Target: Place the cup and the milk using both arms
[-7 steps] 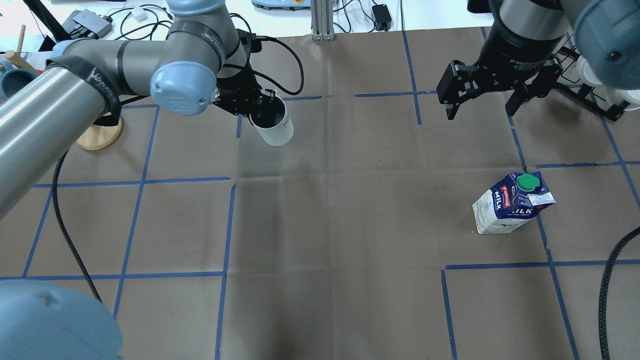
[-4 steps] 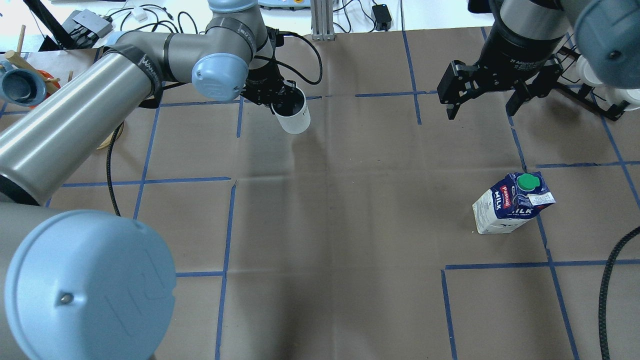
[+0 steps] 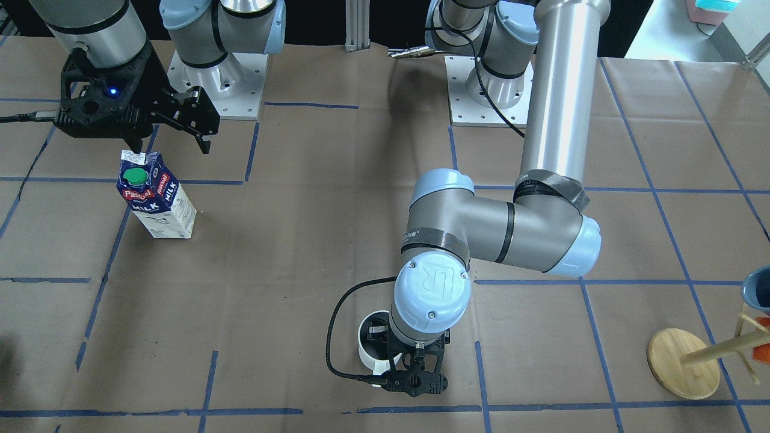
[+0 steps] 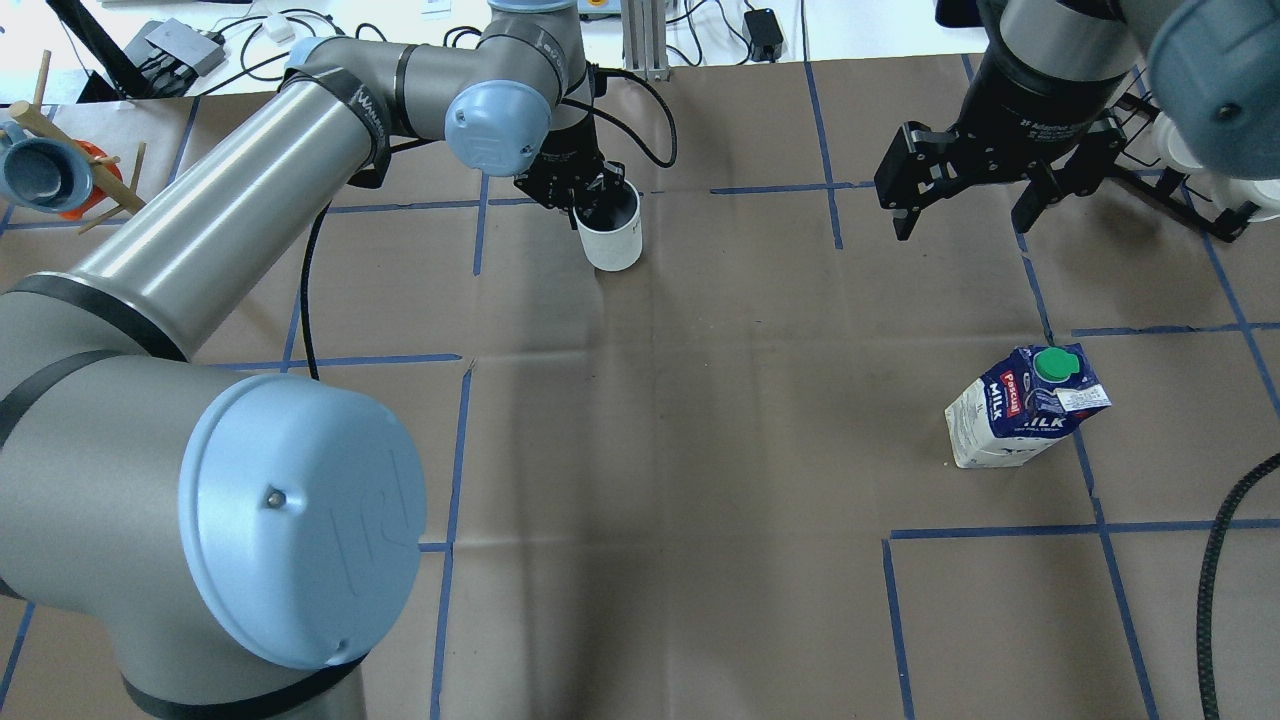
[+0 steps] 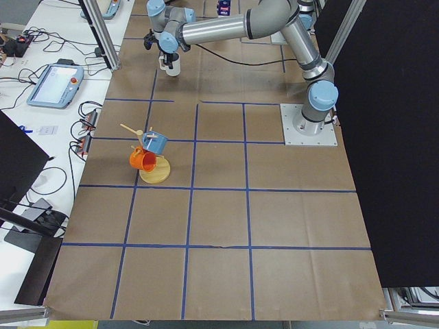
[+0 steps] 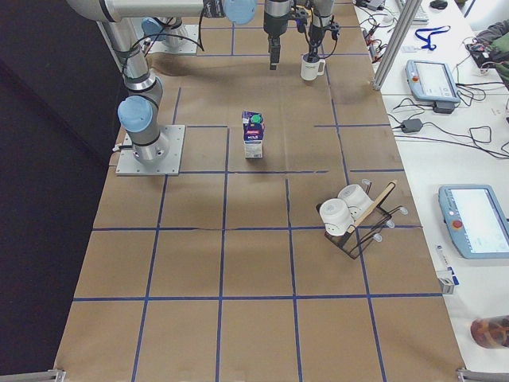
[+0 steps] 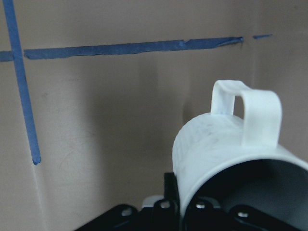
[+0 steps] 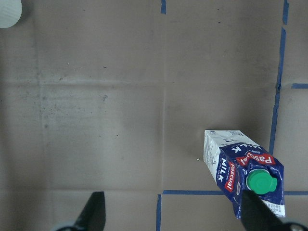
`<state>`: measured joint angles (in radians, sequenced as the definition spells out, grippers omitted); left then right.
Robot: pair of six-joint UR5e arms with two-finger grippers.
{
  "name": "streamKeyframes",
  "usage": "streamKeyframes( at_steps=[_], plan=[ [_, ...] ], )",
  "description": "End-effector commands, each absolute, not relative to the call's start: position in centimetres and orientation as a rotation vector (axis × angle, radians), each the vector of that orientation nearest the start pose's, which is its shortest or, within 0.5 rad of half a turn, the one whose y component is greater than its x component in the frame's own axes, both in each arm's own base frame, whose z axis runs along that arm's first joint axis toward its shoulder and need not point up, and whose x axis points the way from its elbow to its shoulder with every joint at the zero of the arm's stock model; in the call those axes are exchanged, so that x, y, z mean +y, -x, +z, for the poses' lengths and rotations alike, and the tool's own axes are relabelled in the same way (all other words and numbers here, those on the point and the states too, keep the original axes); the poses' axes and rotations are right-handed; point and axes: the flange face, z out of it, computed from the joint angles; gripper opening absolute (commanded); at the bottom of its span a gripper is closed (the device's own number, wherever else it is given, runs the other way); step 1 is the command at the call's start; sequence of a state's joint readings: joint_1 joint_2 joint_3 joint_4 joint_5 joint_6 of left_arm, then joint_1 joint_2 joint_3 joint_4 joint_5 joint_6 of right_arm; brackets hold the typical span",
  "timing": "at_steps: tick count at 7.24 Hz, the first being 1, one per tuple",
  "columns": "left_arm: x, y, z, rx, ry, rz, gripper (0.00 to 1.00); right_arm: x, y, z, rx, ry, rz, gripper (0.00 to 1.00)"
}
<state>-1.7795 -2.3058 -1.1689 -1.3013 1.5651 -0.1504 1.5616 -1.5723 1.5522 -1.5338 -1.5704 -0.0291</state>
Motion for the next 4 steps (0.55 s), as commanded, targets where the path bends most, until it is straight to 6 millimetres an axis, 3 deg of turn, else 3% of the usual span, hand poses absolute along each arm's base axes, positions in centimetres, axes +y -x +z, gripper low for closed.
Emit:
streamKeyframes(
  at_steps=[1, 3, 4],
  plan=[
    [-70.63, 28.86, 23.35, 3.129, -0.103, 0.117, 0.00, -49.07, -12.80, 49.39, 3.141, 0.029, 0.029, 1.00],
    [-70.66, 28.91, 23.01, 3.132, -0.100, 0.126, 0.07, -49.07, -12.79, 49.39, 3.142, 0.029, 0.029, 1.00],
    [-70.67, 28.89, 22.89, 3.129, -0.100, 0.127, 0.23, -49.07, -12.79, 49.39, 3.142, 0.029, 0.029, 1.00]
  ],
)
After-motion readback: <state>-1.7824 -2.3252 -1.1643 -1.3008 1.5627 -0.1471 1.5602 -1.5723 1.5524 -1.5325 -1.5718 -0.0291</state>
